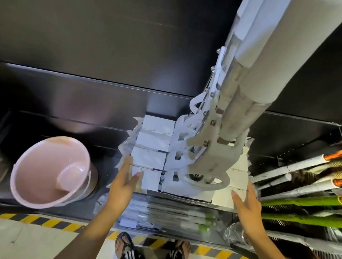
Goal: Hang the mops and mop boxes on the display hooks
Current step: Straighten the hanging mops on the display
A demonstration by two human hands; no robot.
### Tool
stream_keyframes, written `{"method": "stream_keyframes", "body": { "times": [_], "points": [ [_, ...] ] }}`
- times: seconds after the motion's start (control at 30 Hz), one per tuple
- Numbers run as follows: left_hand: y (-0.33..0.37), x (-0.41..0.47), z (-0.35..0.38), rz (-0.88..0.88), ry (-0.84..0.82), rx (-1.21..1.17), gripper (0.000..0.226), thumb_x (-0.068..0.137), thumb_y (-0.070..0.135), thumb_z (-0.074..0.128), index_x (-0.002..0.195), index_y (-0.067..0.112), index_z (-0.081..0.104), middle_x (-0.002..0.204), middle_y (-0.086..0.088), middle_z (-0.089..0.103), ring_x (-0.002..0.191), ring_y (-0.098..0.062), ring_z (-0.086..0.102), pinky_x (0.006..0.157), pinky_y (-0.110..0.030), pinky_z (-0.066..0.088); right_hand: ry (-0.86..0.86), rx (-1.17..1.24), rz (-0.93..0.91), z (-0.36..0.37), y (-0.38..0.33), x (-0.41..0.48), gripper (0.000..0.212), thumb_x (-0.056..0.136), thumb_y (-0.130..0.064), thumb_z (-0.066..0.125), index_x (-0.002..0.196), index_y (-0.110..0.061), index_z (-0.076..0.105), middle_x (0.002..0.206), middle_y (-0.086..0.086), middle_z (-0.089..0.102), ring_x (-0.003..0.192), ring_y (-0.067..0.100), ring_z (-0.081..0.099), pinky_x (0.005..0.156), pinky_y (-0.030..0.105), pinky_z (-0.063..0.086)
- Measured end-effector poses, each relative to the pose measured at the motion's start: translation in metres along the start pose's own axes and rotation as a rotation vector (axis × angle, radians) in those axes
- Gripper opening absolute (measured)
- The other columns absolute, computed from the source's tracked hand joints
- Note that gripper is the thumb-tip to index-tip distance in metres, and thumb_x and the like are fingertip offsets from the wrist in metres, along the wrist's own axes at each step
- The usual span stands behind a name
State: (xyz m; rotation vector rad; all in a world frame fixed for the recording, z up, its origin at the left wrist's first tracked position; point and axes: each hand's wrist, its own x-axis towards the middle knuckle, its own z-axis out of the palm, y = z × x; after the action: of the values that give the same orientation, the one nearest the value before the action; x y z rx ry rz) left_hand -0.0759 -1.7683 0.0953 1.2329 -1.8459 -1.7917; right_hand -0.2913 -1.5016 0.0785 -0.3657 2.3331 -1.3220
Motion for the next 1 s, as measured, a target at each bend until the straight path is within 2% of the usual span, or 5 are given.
{"method": "stream_keyframes", "body": {
  "times": [0.3,0.57,0.7,0.83,1.0],
  "points": [
    [0.002,0.001,0.000,0.019,0.014,0.065,0.066,0.096,0.028,0.054,0.154,0.026,0.020,0.153,0.021,0.019,0.136,0.004,0.020,0.111,-0.018,0.019,0.018,-0.103,0.021,0.003,0.026,0.007,0.081,0.080,-0.078,0.047,0.150,-0.043,0.029,0.150,-0.008,0.046,0.137,0.021,0.046,0.110,0.053,0.040],
    [0.003,0.034,-0.005,0.111,0.082,0.197,0.058,0.100,0.026,0.050,0.149,0.036,0.020,0.154,0.024,0.014,0.142,0.006,0.004,0.122,-0.032,0.004,0.215,-0.188,0.125,0.010,-0.016,0.022,0.073,0.094,-0.038,0.061,0.153,-0.011,0.028,0.155,0.016,0.032,0.144,0.030,0.020,0.116,0.051,0.025],
    [0.019,0.062,0.000,0.081,0.027,0.199,0.062,0.101,0.022,0.048,0.154,0.026,0.016,0.149,0.020,0.021,0.143,-0.003,0.015,0.112,-0.021,0.016,0.045,0.068,0.192,0.010,-0.025,0.052,0.080,0.095,-0.035,0.061,0.156,-0.032,0.011,0.155,-0.008,0.029,0.145,0.020,0.027,0.120,0.047,0.025],
    [0.016,0.075,0.004,0.040,-0.028,0.169,0.061,0.101,0.028,0.049,0.154,0.033,0.018,0.156,0.015,0.029,0.144,-0.009,0.027,0.119,-0.033,0.021,-0.082,0.079,0.173,0.003,0.050,0.090,0.094,0.070,-0.076,0.067,0.146,-0.059,0.015,0.155,-0.016,0.034,0.140,0.020,0.040,0.112,0.053,0.037],
    [0.013,0.076,0.006,0.024,0.003,0.179,0.060,0.101,0.025,0.048,0.154,0.028,0.019,0.157,0.014,0.026,0.144,-0.007,0.024,0.112,-0.020,0.017,-0.077,0.142,0.199,0.008,0.003,0.072,0.088,0.080,-0.059,0.068,0.150,-0.051,0.015,0.154,-0.018,0.036,0.140,0.017,0.040,0.114,0.051,0.036]
  ]
}}
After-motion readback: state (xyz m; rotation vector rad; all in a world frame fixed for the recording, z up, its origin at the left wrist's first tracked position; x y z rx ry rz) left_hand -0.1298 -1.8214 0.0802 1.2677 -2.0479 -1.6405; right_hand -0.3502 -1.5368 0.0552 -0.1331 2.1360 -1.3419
